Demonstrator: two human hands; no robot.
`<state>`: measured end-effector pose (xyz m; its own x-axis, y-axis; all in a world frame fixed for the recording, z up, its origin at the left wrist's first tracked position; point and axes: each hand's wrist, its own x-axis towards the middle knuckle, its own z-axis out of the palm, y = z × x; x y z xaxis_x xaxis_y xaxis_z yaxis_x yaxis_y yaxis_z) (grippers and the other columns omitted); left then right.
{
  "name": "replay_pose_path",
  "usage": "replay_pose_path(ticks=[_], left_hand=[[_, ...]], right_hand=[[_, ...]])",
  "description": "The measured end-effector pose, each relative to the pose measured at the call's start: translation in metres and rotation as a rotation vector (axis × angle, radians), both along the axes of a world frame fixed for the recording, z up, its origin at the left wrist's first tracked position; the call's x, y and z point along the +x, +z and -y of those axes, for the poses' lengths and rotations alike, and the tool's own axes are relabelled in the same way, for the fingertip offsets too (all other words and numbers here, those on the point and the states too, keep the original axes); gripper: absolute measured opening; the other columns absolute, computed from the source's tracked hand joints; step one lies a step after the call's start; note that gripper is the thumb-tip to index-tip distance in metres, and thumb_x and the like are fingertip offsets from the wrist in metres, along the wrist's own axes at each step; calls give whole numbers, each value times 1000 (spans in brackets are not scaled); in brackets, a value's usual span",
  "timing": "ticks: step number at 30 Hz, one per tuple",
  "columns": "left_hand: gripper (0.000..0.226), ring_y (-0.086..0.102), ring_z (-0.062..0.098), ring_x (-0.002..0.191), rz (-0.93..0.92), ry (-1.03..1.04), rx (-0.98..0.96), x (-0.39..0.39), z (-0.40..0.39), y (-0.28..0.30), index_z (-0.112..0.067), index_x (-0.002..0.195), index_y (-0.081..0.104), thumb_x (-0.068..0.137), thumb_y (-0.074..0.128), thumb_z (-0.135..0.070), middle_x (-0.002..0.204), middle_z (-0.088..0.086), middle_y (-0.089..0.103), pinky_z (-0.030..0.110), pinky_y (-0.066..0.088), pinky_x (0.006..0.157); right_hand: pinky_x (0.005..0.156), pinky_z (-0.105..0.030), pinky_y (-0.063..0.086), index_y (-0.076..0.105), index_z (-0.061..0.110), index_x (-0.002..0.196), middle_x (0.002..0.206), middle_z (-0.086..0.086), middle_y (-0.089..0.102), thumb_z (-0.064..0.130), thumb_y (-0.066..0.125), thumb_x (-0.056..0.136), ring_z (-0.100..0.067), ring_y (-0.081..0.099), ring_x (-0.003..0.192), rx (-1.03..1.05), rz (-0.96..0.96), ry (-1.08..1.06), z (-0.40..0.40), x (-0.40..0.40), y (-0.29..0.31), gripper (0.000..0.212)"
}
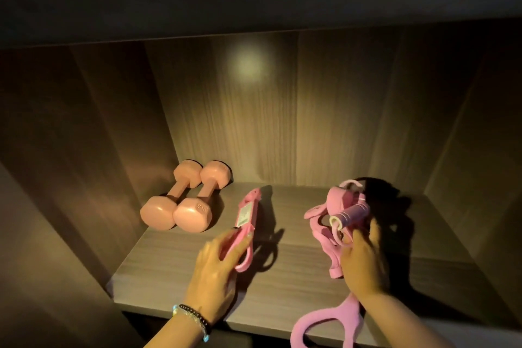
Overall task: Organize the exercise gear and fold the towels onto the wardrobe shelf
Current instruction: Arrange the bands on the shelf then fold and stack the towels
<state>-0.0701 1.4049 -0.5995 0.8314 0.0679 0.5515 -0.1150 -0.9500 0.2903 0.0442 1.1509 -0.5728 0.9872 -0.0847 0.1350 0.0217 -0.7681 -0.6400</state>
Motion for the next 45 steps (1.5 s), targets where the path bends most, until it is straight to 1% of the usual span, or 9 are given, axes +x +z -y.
replay_pose_path(ticks=[3,5,8,11,16,19,23,32,45], left_hand=[[82,50,25,106,-117,-5,97,4,9,-1,-36,139,43,65,73,-19,136,3,44,33,39,81],[57,42,27,121,-172,29,105,5,14,2,-42,133,49,77,58,-42,141,1,43,38,35,89],[65,31,22,136,-292,88,79,5,22,7,-45,133,49,73,41,-68,150,-2,37,36,24,100],[72,24,19,139,-427,184,54,14,29,15,-46,135,41,71,31,-79,154,-5,23,38,21,108],[61,42,23,124,-533,403,-77,45,37,30,-26,128,44,77,58,-57,138,0,41,42,36,104],[35,51,26,110,-445,447,-185,58,33,34,-20,108,55,79,64,-37,120,3,55,39,45,89],[34,56,28,98,-362,441,-239,70,18,37,-14,104,50,79,66,-28,107,7,58,38,50,72],[42,50,34,108,-443,486,-18,89,7,35,-12,127,44,89,54,-26,117,15,54,41,47,86],[36,60,30,97,-477,533,84,81,0,44,-13,122,55,89,55,-26,106,10,58,35,49,69]], right_hand=[[90,-34,48,63,9,113,160,-9,10,13,53,94,-32,55,115,-49,19,80,0,-1,-1,21],[88,-32,51,59,16,120,161,-5,1,17,56,93,-30,55,117,-76,56,162,-3,-3,-1,28],[84,-22,47,48,25,134,160,-1,-13,33,55,94,-26,51,122,-104,19,218,-7,-6,3,42],[108,-43,39,34,31,142,155,4,-30,62,52,85,-34,19,144,-118,-14,286,-25,-14,3,68],[109,-54,35,35,35,135,151,-2,-39,71,53,76,-40,-26,141,-337,4,351,-45,-23,-9,71],[105,-56,39,38,32,133,152,-4,-36,68,55,76,-42,-20,143,-323,28,298,-42,-18,-13,70],[102,-55,42,41,30,129,155,-6,-30,67,51,78,-43,-17,144,-362,33,297,-45,-17,-17,64],[106,-59,36,37,29,132,155,-8,-30,67,50,79,-44,-20,143,-382,47,302,-45,-17,-17,67],[106,-60,37,39,27,132,156,-9,-27,64,51,79,-46,-19,142,-380,53,308,-44,-14,-19,66]])
